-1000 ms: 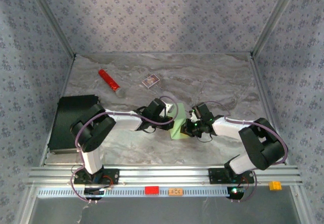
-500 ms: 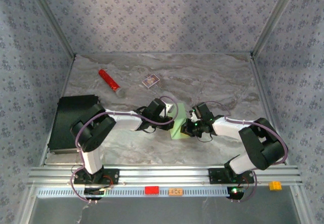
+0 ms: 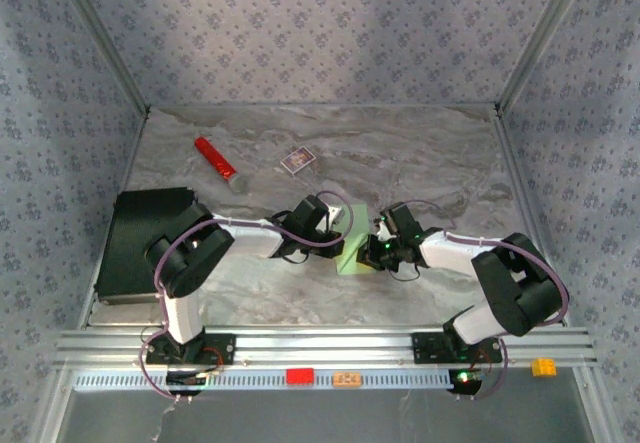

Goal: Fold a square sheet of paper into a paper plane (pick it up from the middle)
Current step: Fold the triangle a second time at the center of the table.

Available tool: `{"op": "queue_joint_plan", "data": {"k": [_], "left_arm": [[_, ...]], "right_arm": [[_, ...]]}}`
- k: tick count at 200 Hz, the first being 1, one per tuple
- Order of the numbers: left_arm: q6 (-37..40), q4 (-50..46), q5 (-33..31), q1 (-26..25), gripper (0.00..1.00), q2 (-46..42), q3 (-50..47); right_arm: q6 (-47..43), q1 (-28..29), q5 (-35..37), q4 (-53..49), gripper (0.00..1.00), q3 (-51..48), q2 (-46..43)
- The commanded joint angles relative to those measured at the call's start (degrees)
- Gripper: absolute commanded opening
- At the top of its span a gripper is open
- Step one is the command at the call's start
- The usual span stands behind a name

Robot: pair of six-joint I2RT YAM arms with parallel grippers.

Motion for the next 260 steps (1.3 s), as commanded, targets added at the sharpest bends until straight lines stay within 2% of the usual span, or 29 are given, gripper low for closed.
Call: {"op": "queue_joint_plan", "data": {"k": [1,41,73,118,157,197,233,260], "left_arm": [[0.95,-0.69,0.95,-0.05,0.04,1.52,0.38],[0.87,-0.66,1.07,-0.03,0.03,1.53,0.52],[0.86,-0.57,1.10,-0.01,0.03,1.80,0.66],[0.76,-0.38,1.33,-0.01,0.04,1.80,0.58],[0.75,-0.39,1.33,-0.02,0.03,1.80,0.59],[0.86,-0.66,1.61,-0.05,0.04,1.93,0.62],[0.95,-1.35,1.77,-0.02,0.03,2.24,0.86],[1.05,-2.22,1.77,-0.03,0.04,2.33,1.13]], "right_arm": [[0.09,-0.82,0.12,-1.40,0.12,0.73,-1.74],[4.29,-3.17,-1.70,4.60,0.10,0.26,-5.07],[6.83,-2.85,-4.11,9.53,0.06,2.64,-1.24],[7.95,-2.07,-4.87,12.91,0.06,5.73,4.75],[6.68,-2.09,-2.85,10.30,0.06,5.46,7.31],[7.02,-2.91,-1.36,12.50,0.05,0.20,8.01],[7.71,-3.67,-2.18,14.94,0.05,-1.56,8.95],[7.16,-4.43,-3.42,13.34,0.06,0.75,6.23]]}}
